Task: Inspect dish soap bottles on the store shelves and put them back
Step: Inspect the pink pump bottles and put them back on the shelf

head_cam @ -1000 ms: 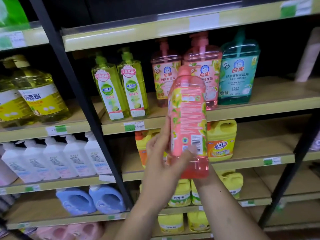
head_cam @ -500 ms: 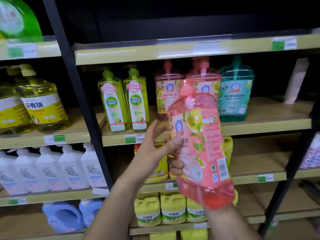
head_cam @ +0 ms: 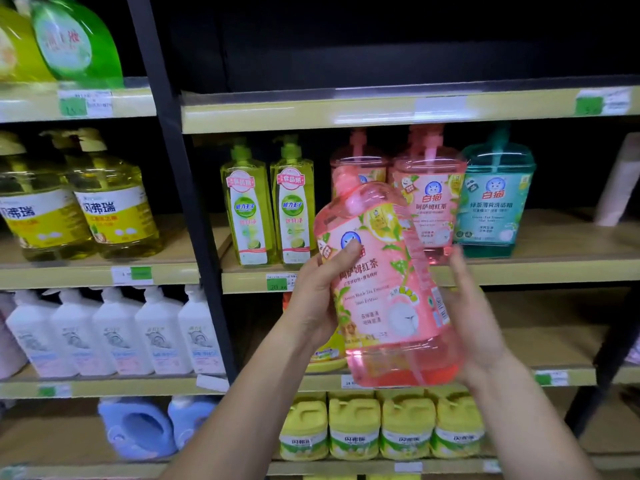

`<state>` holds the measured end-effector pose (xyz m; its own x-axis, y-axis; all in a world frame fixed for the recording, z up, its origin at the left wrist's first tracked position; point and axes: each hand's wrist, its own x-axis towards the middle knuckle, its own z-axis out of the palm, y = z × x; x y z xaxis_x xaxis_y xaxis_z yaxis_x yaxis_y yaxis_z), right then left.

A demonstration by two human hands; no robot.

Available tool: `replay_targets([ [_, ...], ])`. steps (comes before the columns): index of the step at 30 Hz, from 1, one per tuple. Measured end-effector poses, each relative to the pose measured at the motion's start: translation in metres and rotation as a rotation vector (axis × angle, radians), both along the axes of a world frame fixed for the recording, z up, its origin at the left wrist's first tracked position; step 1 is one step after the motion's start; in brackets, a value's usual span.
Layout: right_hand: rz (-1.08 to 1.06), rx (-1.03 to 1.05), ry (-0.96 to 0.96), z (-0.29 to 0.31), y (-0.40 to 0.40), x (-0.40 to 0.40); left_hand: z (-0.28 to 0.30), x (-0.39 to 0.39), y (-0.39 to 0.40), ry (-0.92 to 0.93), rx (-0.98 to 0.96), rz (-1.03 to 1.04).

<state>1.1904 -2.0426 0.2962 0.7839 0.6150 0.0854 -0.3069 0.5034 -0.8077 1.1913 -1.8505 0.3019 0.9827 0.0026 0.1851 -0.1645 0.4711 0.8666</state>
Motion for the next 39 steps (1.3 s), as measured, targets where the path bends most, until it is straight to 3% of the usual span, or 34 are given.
replay_targets([
  [2,-0.001,-0.067,-0.16,0.009,0.002,-0.003,0.006,0.0,0.0,0.013,0.005,0.011],
  [5,-0.218,-0.291,-0.344,0.017,0.01,-0.007,0.014,-0.001,-0.002,0.006,0.041,-0.031],
  [8,-0.366,-0.272,-0.39,0.018,0.017,-0.01,0.023,-0.002,-0.003,0.008,0.042,-0.059],
  [14,-0.385,-0.218,-0.281,0.029,0.019,-0.006,0.037,-0.009,-0.003,0.004,0.075,-0.057],
  [22,-0.293,-0.007,-0.06,0.021,0.025,0.016,0.035,-0.012,0.005,0.071,0.291,-0.024],
  [39,-0.253,-0.172,-0.247,0.018,0.034,0.023,0.01,-0.022,0.009,-0.03,0.006,0.113],
])
